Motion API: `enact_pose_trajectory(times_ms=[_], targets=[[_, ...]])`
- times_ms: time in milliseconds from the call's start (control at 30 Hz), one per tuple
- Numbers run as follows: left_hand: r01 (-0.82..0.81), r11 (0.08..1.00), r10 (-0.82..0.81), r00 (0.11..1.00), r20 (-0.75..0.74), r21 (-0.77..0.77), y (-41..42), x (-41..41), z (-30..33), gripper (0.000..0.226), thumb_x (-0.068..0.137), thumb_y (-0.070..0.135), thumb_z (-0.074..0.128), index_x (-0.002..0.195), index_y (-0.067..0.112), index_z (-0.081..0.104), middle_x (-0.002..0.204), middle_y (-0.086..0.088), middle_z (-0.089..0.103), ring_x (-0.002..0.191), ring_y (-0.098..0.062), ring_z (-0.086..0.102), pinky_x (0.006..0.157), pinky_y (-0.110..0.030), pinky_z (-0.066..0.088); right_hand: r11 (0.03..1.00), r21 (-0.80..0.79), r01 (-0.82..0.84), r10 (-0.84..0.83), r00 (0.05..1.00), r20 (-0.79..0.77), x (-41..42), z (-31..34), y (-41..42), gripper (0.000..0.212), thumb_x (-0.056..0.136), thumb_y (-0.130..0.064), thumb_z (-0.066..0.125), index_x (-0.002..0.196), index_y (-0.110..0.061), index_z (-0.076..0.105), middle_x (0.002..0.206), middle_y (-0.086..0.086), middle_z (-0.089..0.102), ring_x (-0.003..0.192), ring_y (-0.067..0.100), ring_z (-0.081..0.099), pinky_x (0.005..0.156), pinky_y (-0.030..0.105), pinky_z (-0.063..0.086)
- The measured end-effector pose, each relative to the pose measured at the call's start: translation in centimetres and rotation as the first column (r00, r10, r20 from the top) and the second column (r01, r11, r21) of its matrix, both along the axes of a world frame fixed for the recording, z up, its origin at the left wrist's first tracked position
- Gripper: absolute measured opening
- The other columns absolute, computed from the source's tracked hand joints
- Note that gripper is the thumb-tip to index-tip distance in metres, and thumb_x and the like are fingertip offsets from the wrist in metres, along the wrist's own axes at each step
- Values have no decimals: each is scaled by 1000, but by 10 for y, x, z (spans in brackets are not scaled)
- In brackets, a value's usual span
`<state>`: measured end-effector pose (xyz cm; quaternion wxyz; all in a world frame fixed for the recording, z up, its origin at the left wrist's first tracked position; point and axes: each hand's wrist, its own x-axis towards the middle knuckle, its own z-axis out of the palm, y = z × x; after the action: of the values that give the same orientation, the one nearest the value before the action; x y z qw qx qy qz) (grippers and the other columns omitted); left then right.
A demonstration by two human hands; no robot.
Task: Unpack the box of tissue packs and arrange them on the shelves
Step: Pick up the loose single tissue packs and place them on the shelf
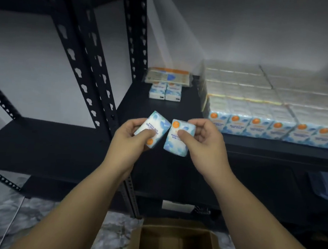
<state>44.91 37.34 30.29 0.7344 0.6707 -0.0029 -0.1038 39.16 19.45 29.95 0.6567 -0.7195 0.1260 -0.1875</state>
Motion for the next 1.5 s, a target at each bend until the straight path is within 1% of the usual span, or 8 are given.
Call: enact_pose_trajectory(times_ms=[200, 400, 567, 833, 933, 1033, 1267, 1500], targets=[[-77, 997, 77, 996, 36, 14, -7, 24, 9, 34, 84, 15, 84, 110, 9, 62, 104, -14, 77, 93, -29, 77, 86, -44, 62, 992, -87, 89, -87, 996, 29, 30, 2, 0, 34, 90, -21, 80, 106, -34, 52, 98, 3, 72, 81, 13, 73, 76, 39, 63], [-227, 883, 86, 939, 333, 411, -7, 47, 6, 26, 88, 28, 78, 111, 26, 67, 107, 0, 70, 88, -14, 70, 73, -29, 56, 961, -266, 69, -93, 993, -78, 61, 4, -7, 24, 91, -24, 79, 102, -25, 57, 87, -3, 68, 79, 12, 69, 69, 34, 57], [-290, 707, -50, 889, 455, 645, -11, 60, -1, 42, 96, 26, 69, 136, 15, 61, 131, -7, 58, 117, -21, 58, 93, -21, 37, 900, -431, 60, -120, 986, -112, 78, 1, -10, 37, 93, -33, 76, 124, -21, 61, 109, -4, 68, 99, 14, 66, 82, 31, 56], [-315, 672, -197, 796, 572, 670, -7, 64, -17, 50, 89, 50, 75, 129, 21, 70, 117, 2, 47, 114, -16, 45, 91, -26, 42, 819, -574, 16, -53, 997, -47, 69, -11, -8, 54, 84, -41, 82, 131, -22, 63, 132, -8, 54, 120, 8, 53, 100, 27, 45], [-330, 605, -275, 767, 580, 724, -6, 70, -19, 41, 96, 33, 70, 135, 20, 67, 129, -6, 48, 125, -24, 40, 103, -36, 46, 805, -593, 10, -43, 998, -41, 69, -14, -11, 47, 83, -39, 83, 123, -20, 67, 130, -10, 50, 117, 1, 48, 95, 14, 38], [-342, 614, -294, 737, 608, 711, -7, 72, -16, 42, 99, 17, 64, 140, 19, 63, 141, -8, 47, 134, -25, 35, 106, -30, 37, 784, -620, 24, -58, 998, -35, 70, -15, -13, 37, 88, -38, 80, 117, -19, 67, 126, -10, 51, 109, -1, 48, 83, 4, 33], [-362, 613, -279, 733, 620, 703, -16, 79, -16, 41, 89, 50, 72, 122, 28, 74, 111, 3, 53, 112, -19, 47, 93, -37, 48, 766, -643, 6, -24, 1000, -20, 68, -17, -14, 30, 91, -40, 76, 110, -21, 66, 124, -9, 53, 112, 6, 53, 89, 22, 39], [-274, 705, -277, 743, 610, 654, -9, 77, -21, 44, 87, 33, 77, 129, 23, 69, 137, 4, 52, 130, -15, 42, 100, -28, 40, 767, -641, -4, -16, 1000, -26, 68, -19, -15, 32, 87, -38, 80, 112, -20, 72, 131, -10, 52, 124, 10, 52, 100, 26, 42]])
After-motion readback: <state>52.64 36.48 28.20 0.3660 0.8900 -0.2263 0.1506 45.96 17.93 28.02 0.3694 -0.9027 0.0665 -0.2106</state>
